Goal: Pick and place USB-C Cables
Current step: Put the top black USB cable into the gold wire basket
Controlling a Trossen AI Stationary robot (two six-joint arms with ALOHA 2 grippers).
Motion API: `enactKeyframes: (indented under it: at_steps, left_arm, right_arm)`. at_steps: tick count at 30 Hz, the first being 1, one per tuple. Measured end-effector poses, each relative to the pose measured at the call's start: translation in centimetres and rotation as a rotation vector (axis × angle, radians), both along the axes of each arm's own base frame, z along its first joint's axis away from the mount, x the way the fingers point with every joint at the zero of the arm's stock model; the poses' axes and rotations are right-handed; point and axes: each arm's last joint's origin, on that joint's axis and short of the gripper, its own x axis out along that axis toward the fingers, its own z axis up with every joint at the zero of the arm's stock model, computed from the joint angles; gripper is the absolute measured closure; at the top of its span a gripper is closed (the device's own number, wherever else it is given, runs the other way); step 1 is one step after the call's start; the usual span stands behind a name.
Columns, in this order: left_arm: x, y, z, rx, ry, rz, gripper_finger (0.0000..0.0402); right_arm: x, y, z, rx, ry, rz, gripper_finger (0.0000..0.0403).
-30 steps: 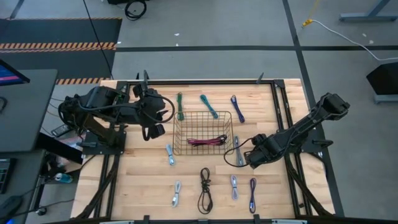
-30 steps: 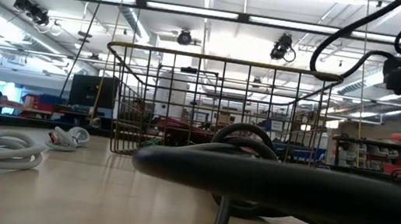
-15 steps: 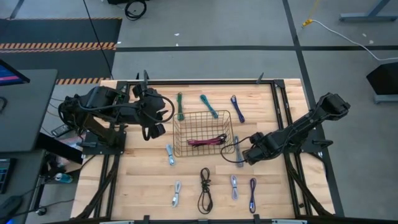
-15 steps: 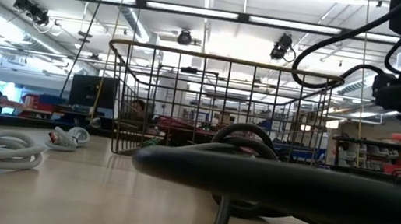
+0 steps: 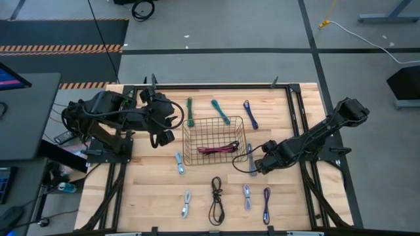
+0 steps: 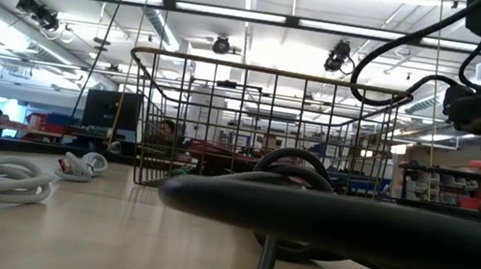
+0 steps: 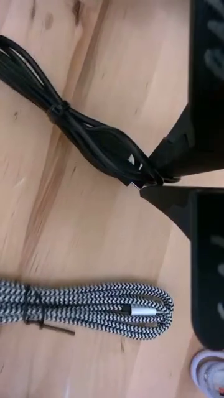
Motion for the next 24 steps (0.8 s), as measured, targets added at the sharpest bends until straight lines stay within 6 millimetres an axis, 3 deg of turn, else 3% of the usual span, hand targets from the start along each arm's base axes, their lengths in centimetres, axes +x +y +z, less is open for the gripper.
enactKeyframes:
  at_steps: [3,6,9,16,20,24]
  left_arm:
    - [0.0,0.0,0.0,0.0,0.0,0.0,0.0271]
    - [0.0,0.0,0.0,0.0,0.0,0.0,0.0271]
    - [0.0,0.0,0.0,0.0,0.0,0.0,0.0271]
    - [0.0,0.0,0.0,0.0,0.0,0.0,0.0271]
    - [0.0,0.0,0.0,0.0,0.001,0.0,0.0271]
    - [0.0,0.0,0.0,0.001,0.002,-0.001,0.0271]
  right_arm:
    - [0.8,0.4,1.1,-0.003,-0.044,0.029,0.0386]
    - [1.9,0.9,3.4,-0.04,-0.113,0.064,0.0386]
    - [3.2,1.4,6.9,-0.092,-0.208,0.094,0.0386]
    - [5.4,1.7,17.3,-0.297,-0.515,0.235,0.0386]
    - [5.8,1.2,22.4,-0.42,-0.643,0.434,0.0386]
    - [6.1,0.3,26.0,-0.445,-0.742,0.666,0.0386]
